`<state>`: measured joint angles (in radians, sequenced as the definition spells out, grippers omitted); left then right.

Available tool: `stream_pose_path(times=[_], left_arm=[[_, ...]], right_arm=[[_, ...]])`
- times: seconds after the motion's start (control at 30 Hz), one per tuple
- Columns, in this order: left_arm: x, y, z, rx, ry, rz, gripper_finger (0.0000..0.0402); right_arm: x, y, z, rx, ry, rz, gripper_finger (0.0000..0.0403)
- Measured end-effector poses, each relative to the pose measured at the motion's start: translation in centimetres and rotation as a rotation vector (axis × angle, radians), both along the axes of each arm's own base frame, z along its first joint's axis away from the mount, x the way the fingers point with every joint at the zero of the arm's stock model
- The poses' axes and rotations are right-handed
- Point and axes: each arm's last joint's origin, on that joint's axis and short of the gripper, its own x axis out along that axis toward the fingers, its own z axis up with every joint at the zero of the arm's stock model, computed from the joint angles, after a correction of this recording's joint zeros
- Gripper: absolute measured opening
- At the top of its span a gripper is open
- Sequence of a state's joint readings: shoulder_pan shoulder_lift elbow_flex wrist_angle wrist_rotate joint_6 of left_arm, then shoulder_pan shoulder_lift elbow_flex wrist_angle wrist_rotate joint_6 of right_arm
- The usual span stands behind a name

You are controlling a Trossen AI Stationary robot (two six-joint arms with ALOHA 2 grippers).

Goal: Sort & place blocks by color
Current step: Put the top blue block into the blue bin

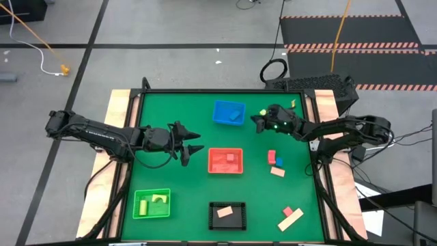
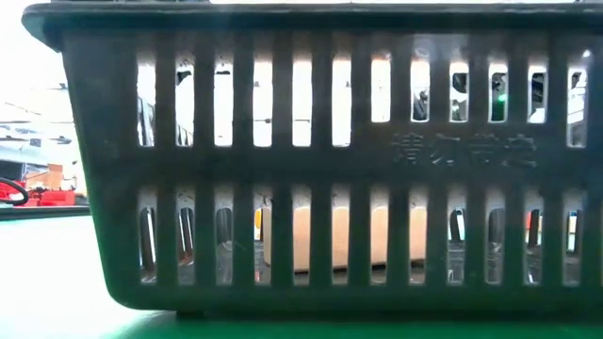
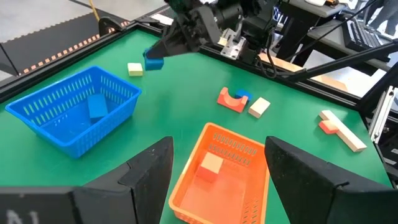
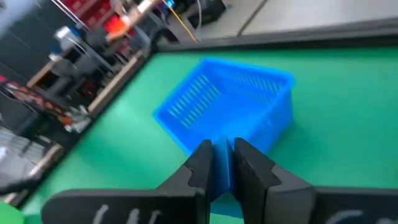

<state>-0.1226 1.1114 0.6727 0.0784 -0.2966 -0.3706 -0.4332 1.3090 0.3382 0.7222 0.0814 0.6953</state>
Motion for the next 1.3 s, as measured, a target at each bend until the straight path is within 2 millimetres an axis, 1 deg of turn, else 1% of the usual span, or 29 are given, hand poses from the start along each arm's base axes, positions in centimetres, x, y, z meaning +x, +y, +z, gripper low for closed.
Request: stream_pose_path(times=[0.2, 0.4, 0.57, 0.7, 0.87, 1.03, 1.2, 1.3], left_arm=[[0.0, 0.0, 0.0, 0.0, -0.002, 0.0, 0.0253], [0.1, 0.0, 0.2, 0.003, -0.024, -0.002, 0.0253], [0.2, 0.0, 0.7, 0.034, -0.072, -0.013, 0.0253], [0.3, 0.0, 1.0, 0.04, -0.1, -0.015, 0.0253], [0.3, 0.3, 1.0, 0.034, -0.103, 0.0, 0.0253], [0.4, 0.7, 1.0, 0.022, -0.106, 0.02, 0.0253], [0.4, 1.1, 1.0, 0.018, -0.107, 0.037, 0.0253], [0.4, 1.2, 1.0, 0.017, -0.107, 0.044, 0.0253]], right_arm=[[0.3, -0.1, 1.2, -0.054, -0.121, 0.007, 0.003], [0.9, -0.2, 2.2, -0.121, -0.133, 0.027, 0.003], [2.1, -0.5, 4.0, -0.227, -0.146, 0.056, 0.003], [3.0, -1.0, 5.2, -0.284, -0.083, 0.069, 0.003], [3.9, -2.0, 6.5, -0.303, 0.017, 0.072, 0.003], [4.4, -2.8, 7.8, -0.323, 0.057, 0.071, 0.003], [4.6, -3.3, 8.7, -0.323, 0.096, 0.073, 0.003], [4.9, -3.7, 8.7, -0.31, 0.095, 0.115, 0.0031]])
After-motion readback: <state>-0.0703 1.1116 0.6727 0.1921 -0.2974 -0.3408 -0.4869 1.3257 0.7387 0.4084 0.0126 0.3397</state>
